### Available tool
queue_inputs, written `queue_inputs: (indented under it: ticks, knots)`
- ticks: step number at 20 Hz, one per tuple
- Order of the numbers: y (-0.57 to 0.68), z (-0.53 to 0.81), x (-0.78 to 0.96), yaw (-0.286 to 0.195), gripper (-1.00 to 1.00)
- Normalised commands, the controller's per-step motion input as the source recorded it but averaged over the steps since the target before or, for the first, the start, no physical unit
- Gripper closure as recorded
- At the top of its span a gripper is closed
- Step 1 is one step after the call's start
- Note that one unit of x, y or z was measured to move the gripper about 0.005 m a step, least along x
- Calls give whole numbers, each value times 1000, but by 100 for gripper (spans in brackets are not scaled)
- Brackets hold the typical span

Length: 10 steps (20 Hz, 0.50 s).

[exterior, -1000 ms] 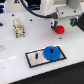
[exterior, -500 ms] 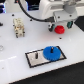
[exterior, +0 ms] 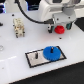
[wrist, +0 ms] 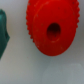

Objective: Insert the blue gear onto the right peg, followed by the red gear

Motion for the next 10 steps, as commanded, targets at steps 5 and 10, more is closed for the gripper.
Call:
queue_inputs:
  ticks: [5,10]
  knots:
    - [0,149,-33,0,100]
    - [10,630,331,0,100]
